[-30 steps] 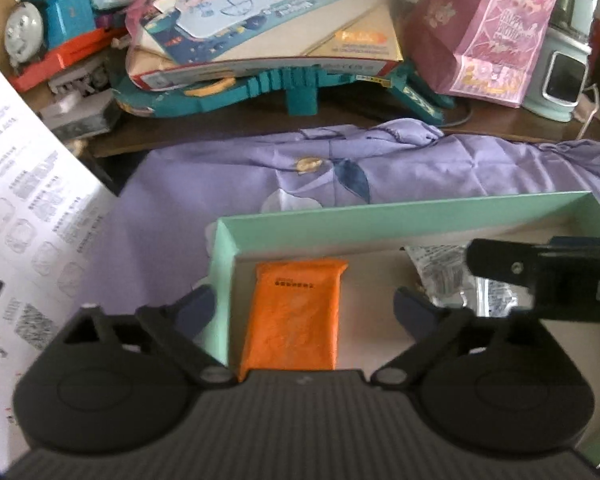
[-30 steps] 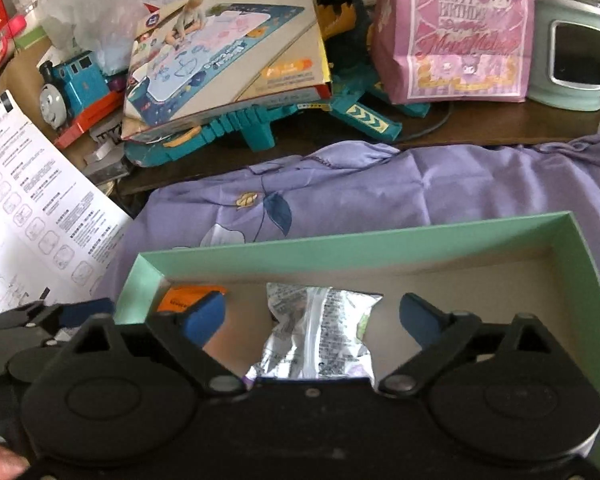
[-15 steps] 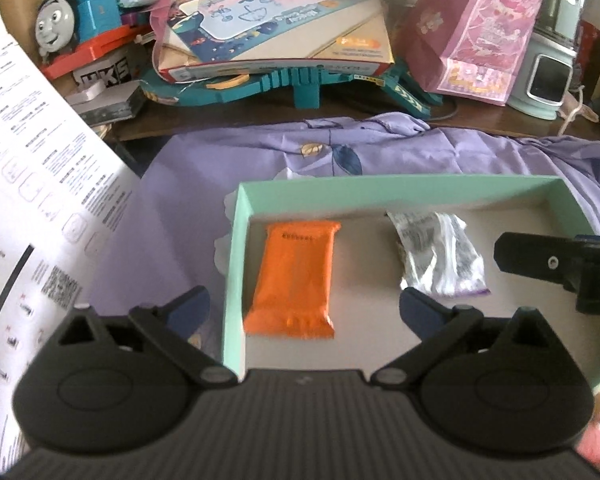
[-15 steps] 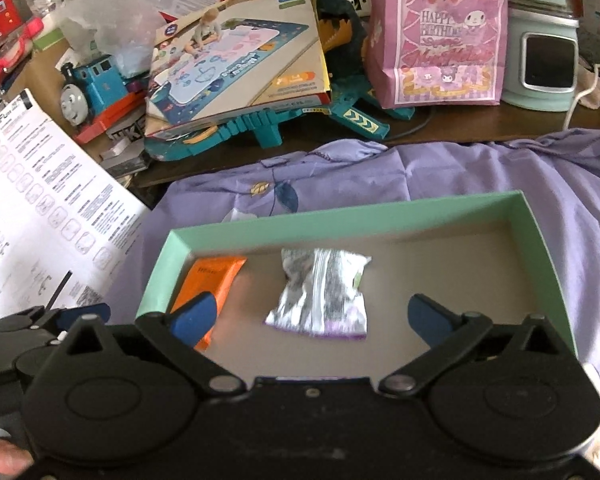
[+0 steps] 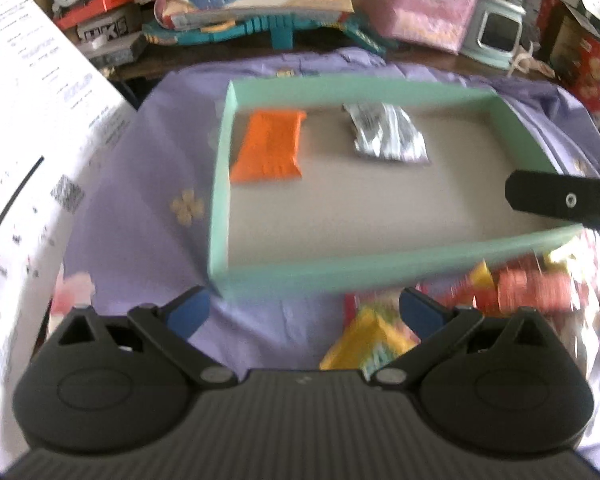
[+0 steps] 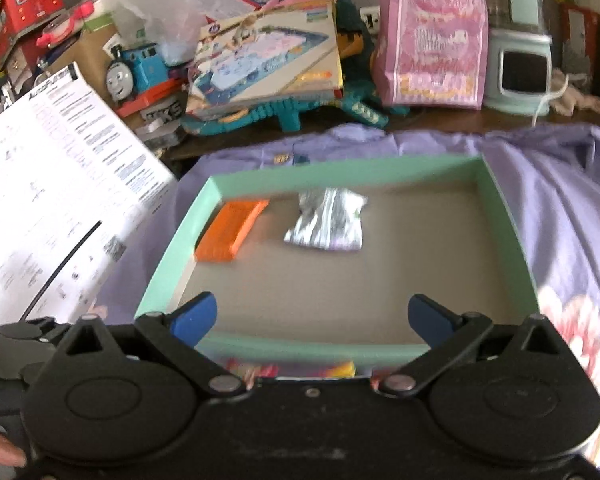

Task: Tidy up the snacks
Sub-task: 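Grasp pink candy stick with left tool while right tool grasps yellow CVT mango bar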

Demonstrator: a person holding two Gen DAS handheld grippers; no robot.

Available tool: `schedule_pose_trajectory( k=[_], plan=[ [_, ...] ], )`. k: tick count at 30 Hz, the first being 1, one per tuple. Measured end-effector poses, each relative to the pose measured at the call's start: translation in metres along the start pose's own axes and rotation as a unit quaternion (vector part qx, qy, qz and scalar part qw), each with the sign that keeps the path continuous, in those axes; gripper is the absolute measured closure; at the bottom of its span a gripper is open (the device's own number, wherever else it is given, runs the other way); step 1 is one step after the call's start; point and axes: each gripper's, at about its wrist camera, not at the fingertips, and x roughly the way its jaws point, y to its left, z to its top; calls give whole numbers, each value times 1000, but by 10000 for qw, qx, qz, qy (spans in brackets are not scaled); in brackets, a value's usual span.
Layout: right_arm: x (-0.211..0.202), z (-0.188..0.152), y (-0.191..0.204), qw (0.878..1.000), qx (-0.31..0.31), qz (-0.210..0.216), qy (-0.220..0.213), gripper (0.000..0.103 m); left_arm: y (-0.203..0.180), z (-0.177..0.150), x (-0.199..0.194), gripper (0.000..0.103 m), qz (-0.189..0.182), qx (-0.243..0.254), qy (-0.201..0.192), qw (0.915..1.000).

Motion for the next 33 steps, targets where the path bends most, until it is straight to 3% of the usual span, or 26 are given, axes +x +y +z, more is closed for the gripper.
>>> schedule_pose_trajectory(
  k=[5, 13, 15, 19, 23, 33],
  plan=[
    [-6, -26, -7, 9979, 374, 103, 525, 0, -11, -32, -3, 0, -77, 100, 203, 9997],
    [-16, -51, -8, 9961, 593, 239, 612, 0, -40, -61, 4, 0, 50, 477, 327, 9983],
    [-18, -53, -3, 9969, 487, 230, 568, 4, -41, -67, 4, 0, 66, 527, 340, 9980],
    [-14, -54, 9, 9968, 328, 356, 634, 11, -28, -81, 7, 0, 137, 439, 471, 9978],
    [-4, -59, 23, 9951, 189, 514, 821, 17, -2, -88, 4, 0, 51, 33, 489, 9988],
    [23, -75, 44, 9919, -25, 531, 1155, 31, 48, -95, 3, 0, 270, -524, 553, 9967]
  ],
)
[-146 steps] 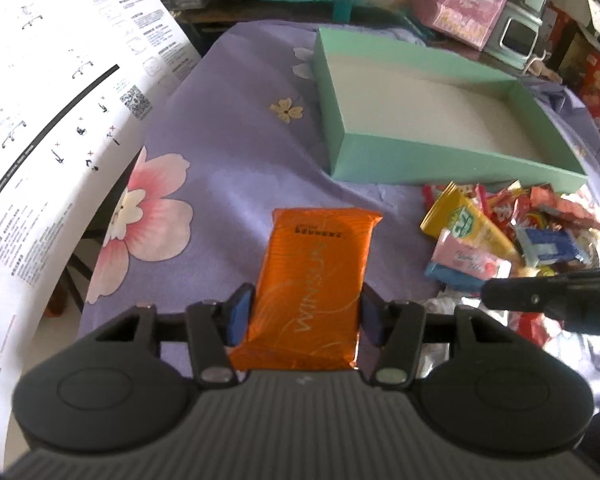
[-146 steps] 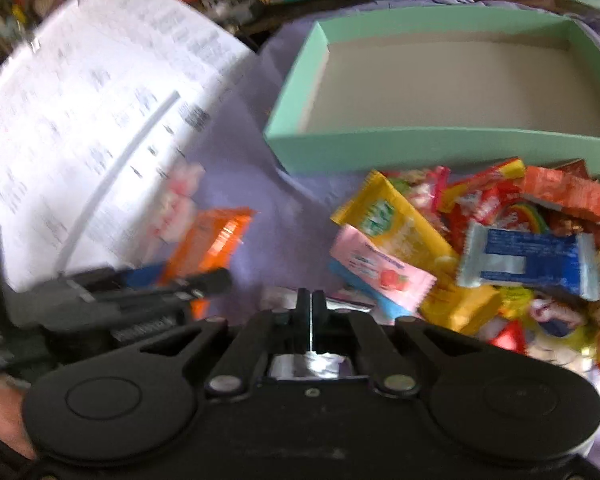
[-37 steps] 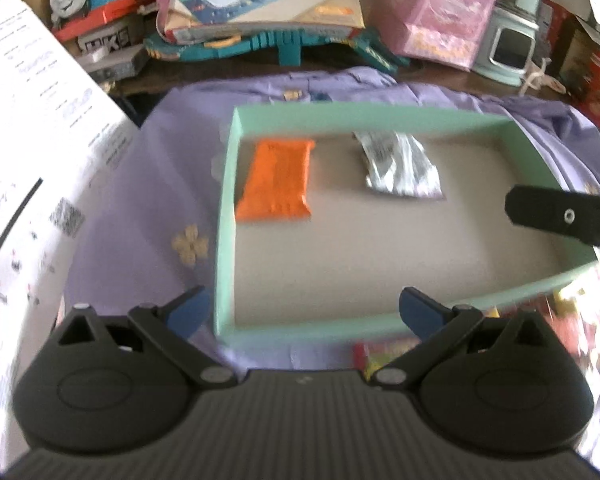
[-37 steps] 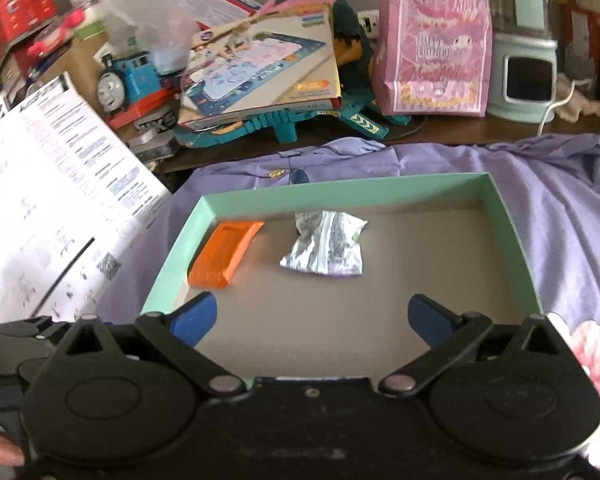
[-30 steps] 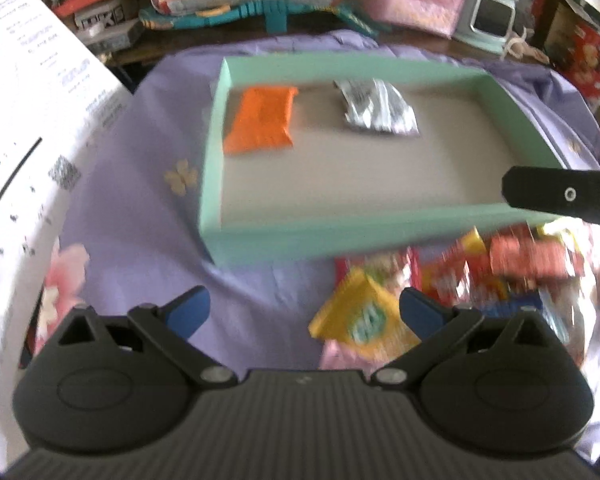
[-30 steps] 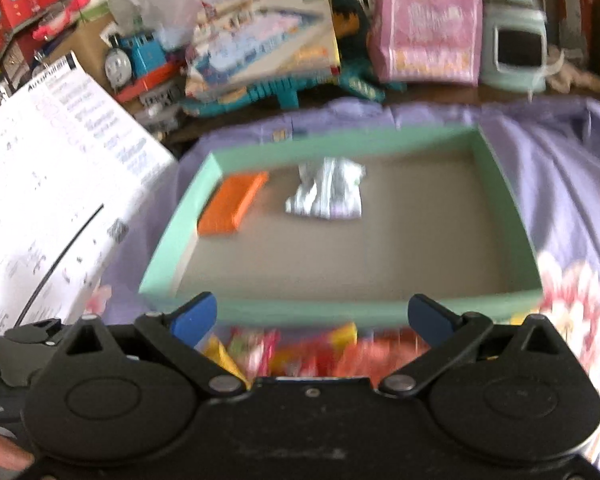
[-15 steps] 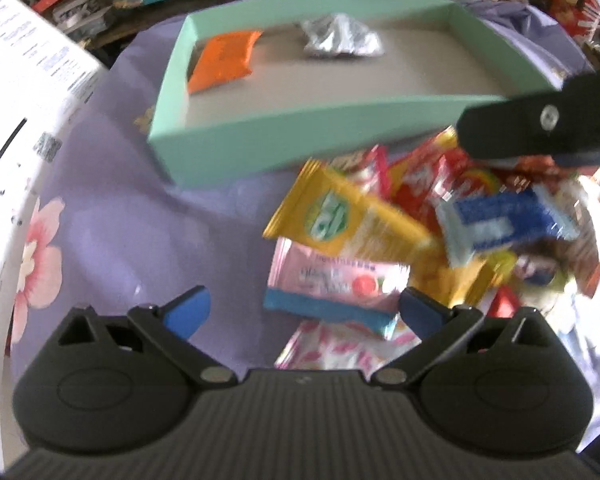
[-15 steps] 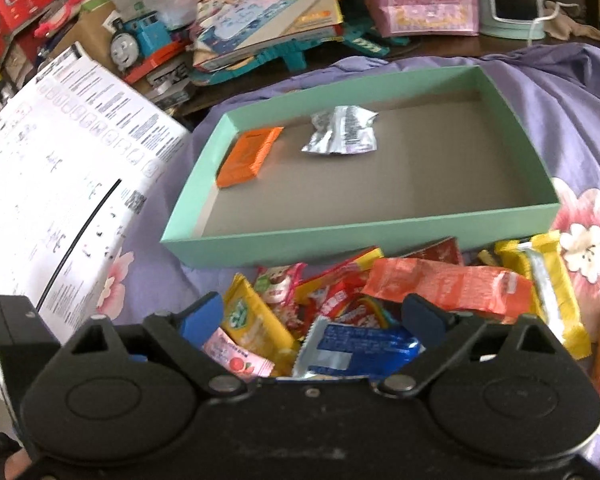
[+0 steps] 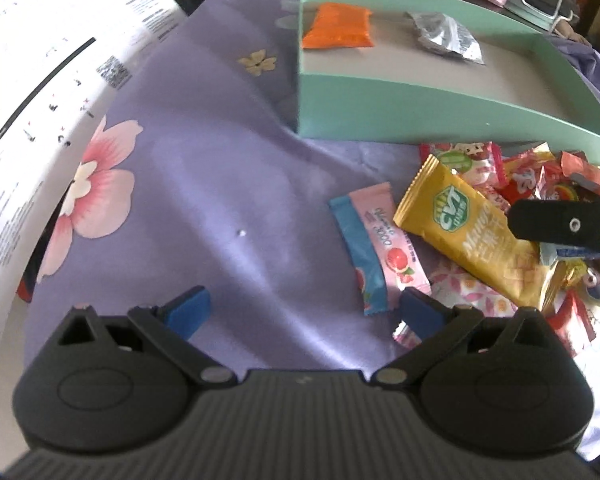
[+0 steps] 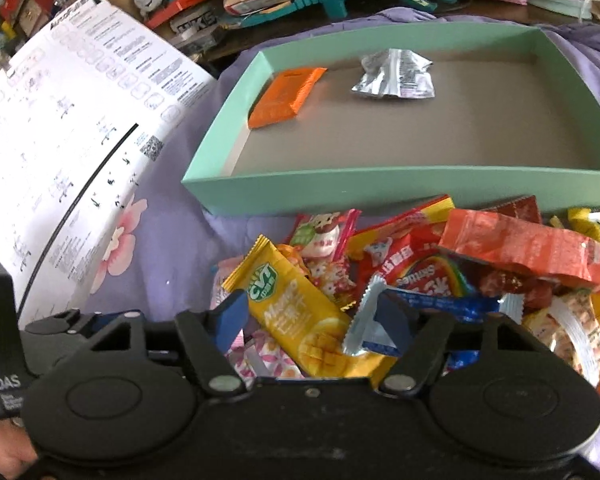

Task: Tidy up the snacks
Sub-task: 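Grasp pink candy stick with left tool while right tool grasps yellow CVT mango bar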

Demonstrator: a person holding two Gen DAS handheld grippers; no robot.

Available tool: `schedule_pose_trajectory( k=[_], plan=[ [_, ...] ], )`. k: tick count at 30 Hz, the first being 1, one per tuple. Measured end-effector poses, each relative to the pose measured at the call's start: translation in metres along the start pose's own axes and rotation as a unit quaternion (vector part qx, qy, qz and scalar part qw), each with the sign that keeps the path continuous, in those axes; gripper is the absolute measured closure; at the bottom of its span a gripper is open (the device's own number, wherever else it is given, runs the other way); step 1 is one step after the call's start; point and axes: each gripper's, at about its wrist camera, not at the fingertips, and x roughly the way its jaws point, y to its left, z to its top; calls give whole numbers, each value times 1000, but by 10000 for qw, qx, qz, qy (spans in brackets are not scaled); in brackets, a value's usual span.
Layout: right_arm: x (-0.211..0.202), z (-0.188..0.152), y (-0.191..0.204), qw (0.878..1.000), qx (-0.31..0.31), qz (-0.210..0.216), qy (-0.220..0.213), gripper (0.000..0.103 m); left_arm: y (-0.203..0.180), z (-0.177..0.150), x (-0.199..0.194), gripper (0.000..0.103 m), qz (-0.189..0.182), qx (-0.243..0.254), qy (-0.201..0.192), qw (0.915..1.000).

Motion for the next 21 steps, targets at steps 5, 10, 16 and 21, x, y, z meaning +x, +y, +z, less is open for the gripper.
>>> schedule_pose_trajectory(
  k=[5, 10, 16, 21],
  plan=[
    [10, -4, 9, 9993, -51, 213, 305, 36, 13, 1, 3, 0, 63, -131, -13, 9999],
    [12, -7, 21, 9989, -342, 98, 309, 36, 27, 2, 4, 0, 104, -282, -12, 9995],
    [26, 5, 25, 9983, -543, -72, 206, 36, 28, 8, -5, 2, -249, -412, -94, 9988],
    [37, -1, 3, 9979, 123, 218, 603, 42, 16, 10, 3, 0, -193, -239, -50, 9995]
  ],
)
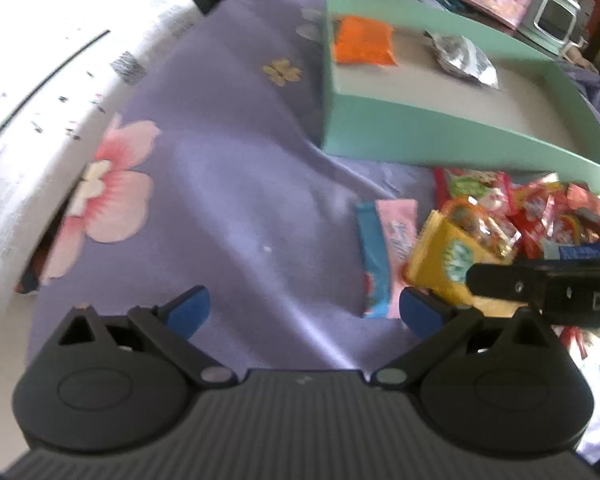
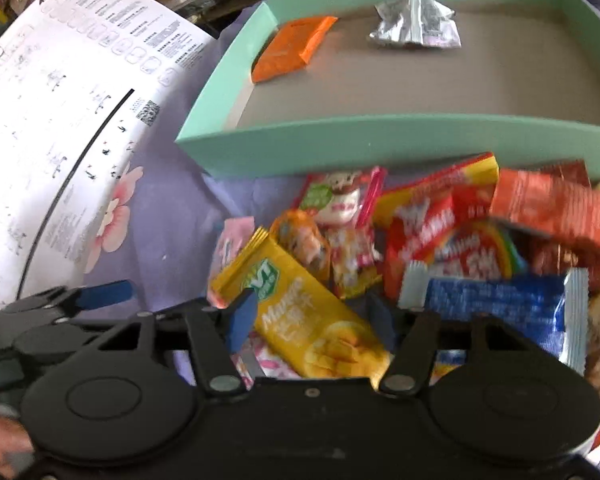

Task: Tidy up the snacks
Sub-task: 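Grasp pink candy stick with left tool while right tool grasps yellow CVT mango bar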

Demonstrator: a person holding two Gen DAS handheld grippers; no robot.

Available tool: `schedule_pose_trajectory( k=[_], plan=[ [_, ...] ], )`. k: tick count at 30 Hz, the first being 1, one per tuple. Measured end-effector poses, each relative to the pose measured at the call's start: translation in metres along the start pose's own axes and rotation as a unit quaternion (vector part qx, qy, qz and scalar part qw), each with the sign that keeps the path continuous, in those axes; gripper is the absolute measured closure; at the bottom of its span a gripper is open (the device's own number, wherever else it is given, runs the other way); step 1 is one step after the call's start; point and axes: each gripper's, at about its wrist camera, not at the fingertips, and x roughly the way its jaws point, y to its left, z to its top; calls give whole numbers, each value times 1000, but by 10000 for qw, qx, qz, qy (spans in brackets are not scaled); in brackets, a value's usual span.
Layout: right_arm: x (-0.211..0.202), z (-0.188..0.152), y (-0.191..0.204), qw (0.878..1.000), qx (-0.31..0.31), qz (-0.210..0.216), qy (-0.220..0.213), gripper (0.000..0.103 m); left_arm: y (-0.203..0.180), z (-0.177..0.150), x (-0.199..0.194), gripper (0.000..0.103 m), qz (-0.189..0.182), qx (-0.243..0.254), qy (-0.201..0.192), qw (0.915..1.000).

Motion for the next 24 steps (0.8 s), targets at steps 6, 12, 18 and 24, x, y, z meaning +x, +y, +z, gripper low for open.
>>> schedule_pose_trajectory(
  k=[6, 12, 18, 24],
  plan=[
    [-15, -16, -9, 9998, 181, -59, -43, 42, -19, 5, 11, 0, 54, 337, -126, 9993],
    [-19, -16, 4, 9995, -145, -277, -95, 41, -4, 17, 19, 0, 315, 181, -268, 9990],
    [4, -13, 42, 9940, -945, -543, -51, 41, 29, 14, 15, 0, 291, -123, -205, 9993],
    [13, -24, 58, 9829, -1556, -956, -218, 57, 36, 15, 11, 0, 304, -197, -173, 9992]
  ],
)
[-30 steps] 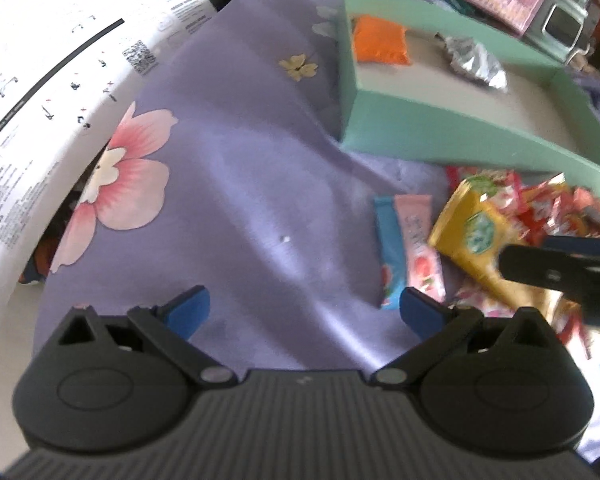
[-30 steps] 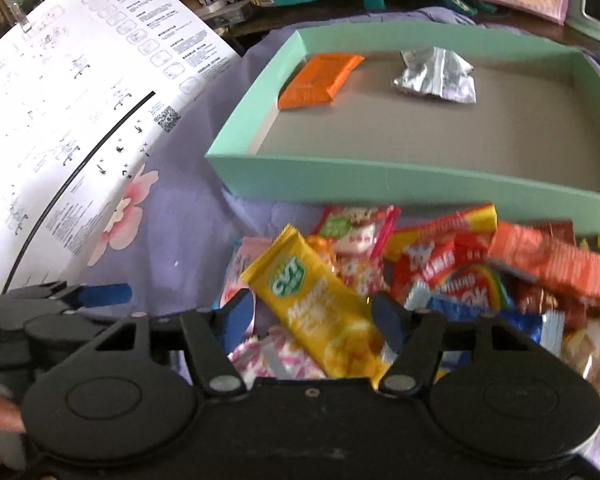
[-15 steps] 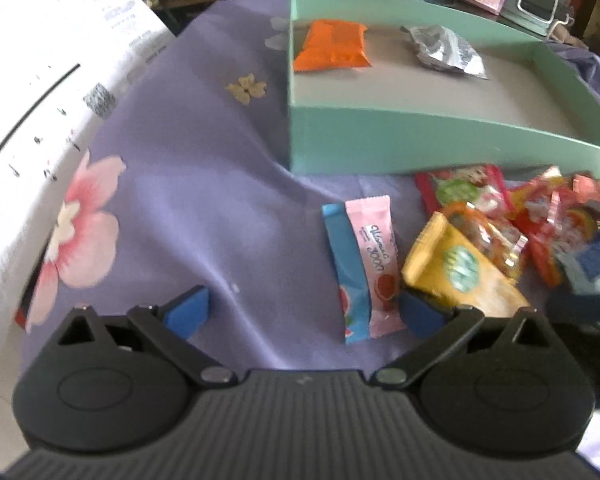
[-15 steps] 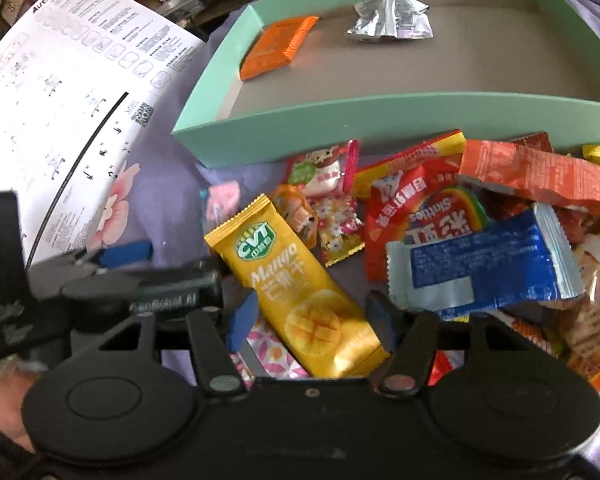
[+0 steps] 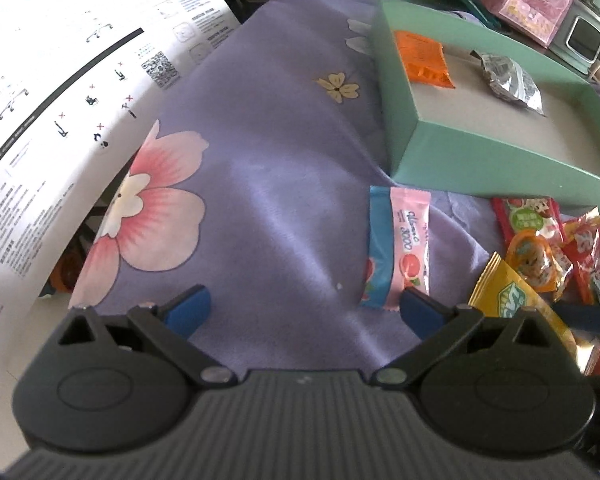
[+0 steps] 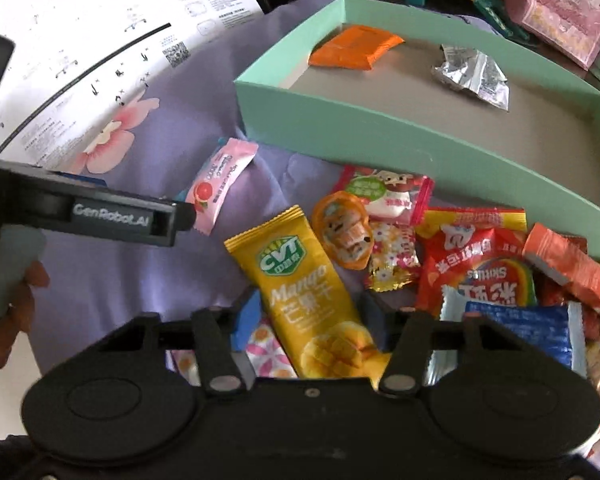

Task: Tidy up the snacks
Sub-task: 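Grasp pink candy stick with left tool while right tool grasps yellow CVT mango bar, then place pink candy stick in tray with left tool while right tool places mango bar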

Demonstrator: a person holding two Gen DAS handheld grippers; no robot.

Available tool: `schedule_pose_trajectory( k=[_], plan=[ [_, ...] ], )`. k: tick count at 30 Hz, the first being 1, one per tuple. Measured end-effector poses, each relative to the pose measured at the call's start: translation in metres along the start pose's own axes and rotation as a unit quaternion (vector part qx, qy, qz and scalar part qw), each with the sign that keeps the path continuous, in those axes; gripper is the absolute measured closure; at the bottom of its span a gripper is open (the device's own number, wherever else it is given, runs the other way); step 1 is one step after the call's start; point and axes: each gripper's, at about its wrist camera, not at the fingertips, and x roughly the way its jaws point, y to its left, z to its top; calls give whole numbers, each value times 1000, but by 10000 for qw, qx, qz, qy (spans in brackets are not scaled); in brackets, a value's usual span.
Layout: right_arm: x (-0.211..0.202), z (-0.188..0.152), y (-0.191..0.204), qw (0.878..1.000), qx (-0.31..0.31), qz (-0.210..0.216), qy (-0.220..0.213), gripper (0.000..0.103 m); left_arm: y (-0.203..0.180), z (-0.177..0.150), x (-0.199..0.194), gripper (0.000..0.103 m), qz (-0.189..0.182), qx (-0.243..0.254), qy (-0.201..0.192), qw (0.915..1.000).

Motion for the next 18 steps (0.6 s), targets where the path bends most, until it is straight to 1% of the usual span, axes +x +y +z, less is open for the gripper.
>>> schedule_pose_trajectory(
  k=[1, 4, 6, 8, 9, 10, 11, 12, 13, 14, 15, 16, 18],
  plan=[
    [-2, 1, -5, 9998, 159, 70, 11, 60, -1, 2, 0, 0, -43, -2, 2, 10000],
    [-6, -1, -23, 9972, 679, 315, 77, 60, -10, 8, -1, 0, -195, 26, -32, 9998],
    [-8, -4, -32, 9957, 819, 415, 76, 60, -19, 12, -1, 0, -234, 120, -69, 9996],
    [-7, -5, -36, 9954, 815, 505, 88, 59, -28, 14, 0, 6, -235, 232, -109, 9994],
    [-8, -6, -37, 9954, 796, 530, 85, 59, -32, 15, 3, 17, -222, 267, -98, 9993],
    [-9, -7, -38, 9954, 780, 556, 72, 58, -35, 16, 6, 24, -209, 281, -51, 9994],
    [-9, -8, -39, 9954, 759, 575, 58, 57, -38, 16, 6, 28, -94, 337, -120, 9993],
    [-10, -9, -39, 9957, 717, 585, 34, 56, -40, 17, 6, 42, -56, 425, -187, 9989],
    [-10, -10, -39, 9961, 658, 582, 8, 54, -42, 17, 5, 51, -35, 515, -227, 9984],
    [-10, -10, -37, 9967, 583, 570, -23, 54, -42, 17, 4, 56, -93, 558, -234, 9981],
    [-9, -10, -35, 9972, 510, 543, -52, 54, -43, 17, 3, 65, -114, 595, -241, 9979],
    [-9, -11, -33, 9979, 407, 505, -87, 53, -43, 17, 3, 68, -149, 620, -228, 9977],
    [-8, -13, -26, 9990, 177, 362, -176, 54, -41, 17, 2, 68, -181, 576, -200, 9980]
  ],
)
